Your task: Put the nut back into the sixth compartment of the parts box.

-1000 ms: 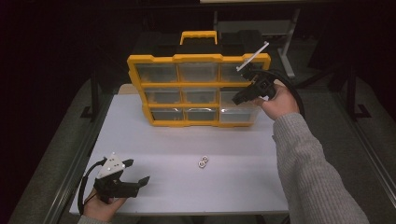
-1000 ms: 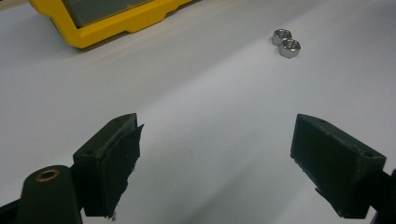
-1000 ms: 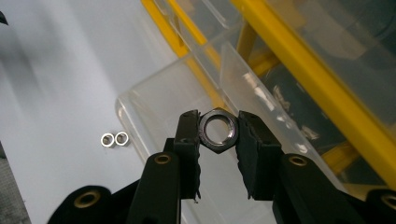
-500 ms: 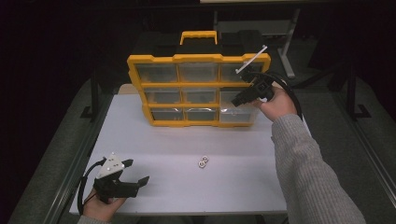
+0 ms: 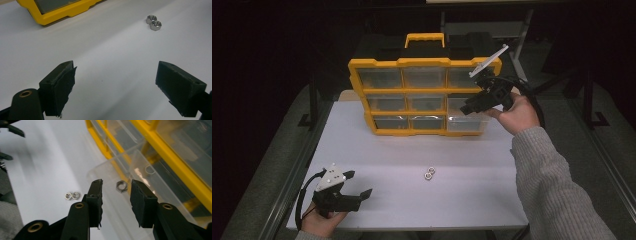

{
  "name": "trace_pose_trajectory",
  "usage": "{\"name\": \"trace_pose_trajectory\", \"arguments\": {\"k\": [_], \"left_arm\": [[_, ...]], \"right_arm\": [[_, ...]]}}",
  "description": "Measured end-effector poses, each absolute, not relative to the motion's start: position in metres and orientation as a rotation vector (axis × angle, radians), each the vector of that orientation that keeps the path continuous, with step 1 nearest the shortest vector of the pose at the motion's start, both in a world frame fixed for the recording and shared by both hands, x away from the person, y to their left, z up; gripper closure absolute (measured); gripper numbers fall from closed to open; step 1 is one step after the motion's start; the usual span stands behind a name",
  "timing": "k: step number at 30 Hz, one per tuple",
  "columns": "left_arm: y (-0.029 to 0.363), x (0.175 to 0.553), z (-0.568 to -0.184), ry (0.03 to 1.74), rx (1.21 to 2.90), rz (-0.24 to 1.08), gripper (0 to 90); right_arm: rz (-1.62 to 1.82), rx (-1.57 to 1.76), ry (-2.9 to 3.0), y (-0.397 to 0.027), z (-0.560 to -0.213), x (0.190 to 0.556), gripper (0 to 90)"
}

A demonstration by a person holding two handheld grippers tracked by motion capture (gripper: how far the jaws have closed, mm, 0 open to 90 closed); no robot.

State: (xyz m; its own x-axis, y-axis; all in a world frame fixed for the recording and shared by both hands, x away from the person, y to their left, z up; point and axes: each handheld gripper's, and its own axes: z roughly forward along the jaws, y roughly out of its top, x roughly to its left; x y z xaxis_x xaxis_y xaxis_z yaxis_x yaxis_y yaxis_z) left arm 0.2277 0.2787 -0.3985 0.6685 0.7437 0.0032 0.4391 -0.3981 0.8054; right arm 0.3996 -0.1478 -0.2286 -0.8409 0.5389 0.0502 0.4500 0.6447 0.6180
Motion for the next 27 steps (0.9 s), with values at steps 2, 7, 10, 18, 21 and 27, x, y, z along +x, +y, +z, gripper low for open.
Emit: {"name": "trace_pose_trajectory", "arguments": {"k": [2,7,10,18,21,27], "left_arm": [[0.279,0.228,-0.398,0.911,2.054,0.468,15.2],[0.281,0.227,-0.398,0.912,2.066,0.466,15.2],[0.281,0.228,-0.398,0.912,2.068,0.467,15.2],[0.281,0.228,-0.398,0.909,2.076,0.469,15.2],[0.281,0.228,-0.398,0.916,2.064,0.467,15.2],[0.28,0.227,-0.398,0.919,2.061,0.465,15.2]], "right_arm": [[0.967,0.798,2.732,-0.145,-0.227,0.394,58.7],[1.011,0.736,2.753,-0.137,-0.229,0.376,57.4],[1.01,0.713,2.763,-0.132,-0.237,0.367,54.4],[0.994,0.682,2.818,-0.12,-0.27,0.351,52.9],[0.993,0.658,2.839,-0.117,-0.286,0.35,52.4],[0.994,0.665,2.863,-0.111,-0.31,0.345,51.6]]}}
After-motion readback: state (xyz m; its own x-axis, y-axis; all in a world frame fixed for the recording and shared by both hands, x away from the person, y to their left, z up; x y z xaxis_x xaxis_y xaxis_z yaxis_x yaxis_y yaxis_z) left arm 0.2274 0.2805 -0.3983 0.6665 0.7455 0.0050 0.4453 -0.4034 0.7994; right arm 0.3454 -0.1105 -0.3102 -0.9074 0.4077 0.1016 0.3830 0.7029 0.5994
